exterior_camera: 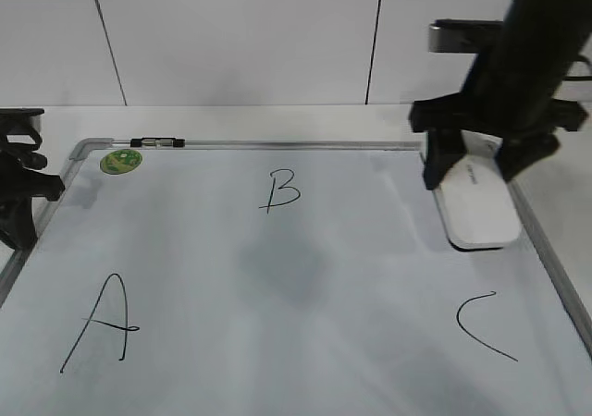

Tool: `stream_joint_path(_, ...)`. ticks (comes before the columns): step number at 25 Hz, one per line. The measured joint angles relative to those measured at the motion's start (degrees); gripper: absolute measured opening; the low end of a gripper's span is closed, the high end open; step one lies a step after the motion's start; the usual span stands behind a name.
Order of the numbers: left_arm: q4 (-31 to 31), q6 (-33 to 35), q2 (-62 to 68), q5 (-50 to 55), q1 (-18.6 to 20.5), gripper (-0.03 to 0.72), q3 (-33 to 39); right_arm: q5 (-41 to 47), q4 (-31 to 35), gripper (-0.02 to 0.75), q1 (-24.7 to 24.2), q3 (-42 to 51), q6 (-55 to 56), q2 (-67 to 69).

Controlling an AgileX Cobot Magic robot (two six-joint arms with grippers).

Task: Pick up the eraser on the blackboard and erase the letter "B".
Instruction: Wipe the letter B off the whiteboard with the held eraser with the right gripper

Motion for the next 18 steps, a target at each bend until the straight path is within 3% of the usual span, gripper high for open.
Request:
stream_joint_path(6, 0.00, 0.00, 0.00, 0.22, 0.00, 0.020, -0.01, 0.05, 0.00, 0.531, 4.46, -16.45, -1.15, 14.49)
stream_joint_path(18, -0.15, 0.00, 0.00, 0.56, 0.00, 0.019, -0.11, 2.43, 1.47, 0.530, 6.21, -39.49, -4.38, 35.73)
